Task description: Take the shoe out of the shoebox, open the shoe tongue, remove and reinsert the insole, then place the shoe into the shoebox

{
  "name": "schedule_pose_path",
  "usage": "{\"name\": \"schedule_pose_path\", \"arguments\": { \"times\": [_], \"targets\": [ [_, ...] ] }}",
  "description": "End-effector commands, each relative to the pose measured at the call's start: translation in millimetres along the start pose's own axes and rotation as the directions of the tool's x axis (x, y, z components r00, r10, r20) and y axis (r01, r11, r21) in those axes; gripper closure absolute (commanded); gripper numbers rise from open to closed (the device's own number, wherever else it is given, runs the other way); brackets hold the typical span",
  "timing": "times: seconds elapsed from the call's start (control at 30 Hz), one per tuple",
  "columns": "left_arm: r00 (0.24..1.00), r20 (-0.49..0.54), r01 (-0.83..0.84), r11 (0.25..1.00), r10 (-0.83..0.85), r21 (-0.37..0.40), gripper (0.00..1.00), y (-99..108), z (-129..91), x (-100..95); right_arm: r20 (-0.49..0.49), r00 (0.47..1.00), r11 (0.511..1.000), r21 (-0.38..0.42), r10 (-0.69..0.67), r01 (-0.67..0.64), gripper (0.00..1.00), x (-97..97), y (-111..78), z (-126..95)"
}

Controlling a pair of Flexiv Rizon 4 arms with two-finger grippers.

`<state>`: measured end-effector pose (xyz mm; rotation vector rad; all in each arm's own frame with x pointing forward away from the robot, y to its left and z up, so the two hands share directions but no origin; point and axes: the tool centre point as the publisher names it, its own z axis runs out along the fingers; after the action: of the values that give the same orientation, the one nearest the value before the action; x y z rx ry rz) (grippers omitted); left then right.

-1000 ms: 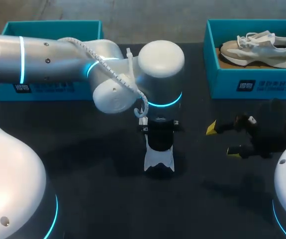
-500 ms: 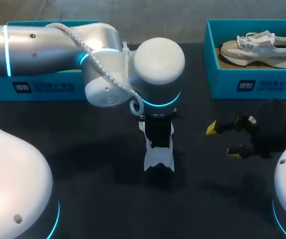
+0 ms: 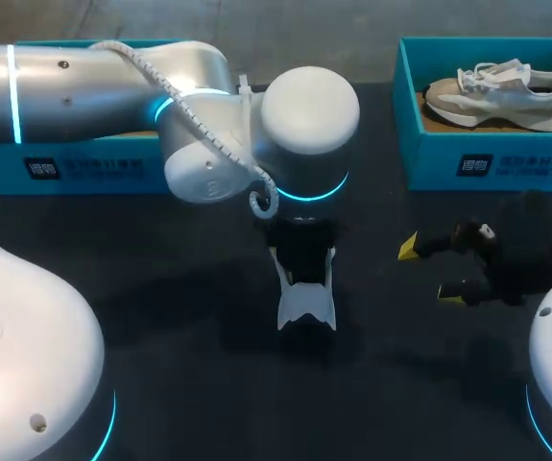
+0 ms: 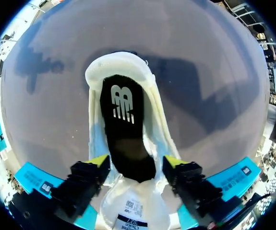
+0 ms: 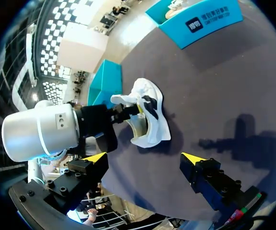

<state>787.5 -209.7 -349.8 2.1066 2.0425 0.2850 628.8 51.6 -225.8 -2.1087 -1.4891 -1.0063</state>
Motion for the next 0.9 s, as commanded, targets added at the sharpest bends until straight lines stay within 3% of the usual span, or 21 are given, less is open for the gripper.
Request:
{"name": "schedule_pose_path", "arguments": {
  "times": [0.03,0.47,0.9],
  "targets": [
    [1.0,0.005,0.004,1.0,-0.004,0.0,0.0,2.6,0.2,0.3,0.001,1.0,1.0,-0.003,0.0,0.0,0.0,0.3,-3.0,-2.7],
    [1.0,0.006,-0.002,1.0,0.002,0.012,0.0,4.6,-3.2,3.9,0.001,1.0,1.0,-0.003,0.0,0.0,0.0,0.3,-3.0,-2.7],
    [0.999,0.031,-0.01,1.0,0.01,-0.005,0.0,29.0,-20.5,-0.8,0.001,1.0,1.0,-0.003,0.0,0.0,0.0,0.3,-3.0,-2.7]
  ]
}}
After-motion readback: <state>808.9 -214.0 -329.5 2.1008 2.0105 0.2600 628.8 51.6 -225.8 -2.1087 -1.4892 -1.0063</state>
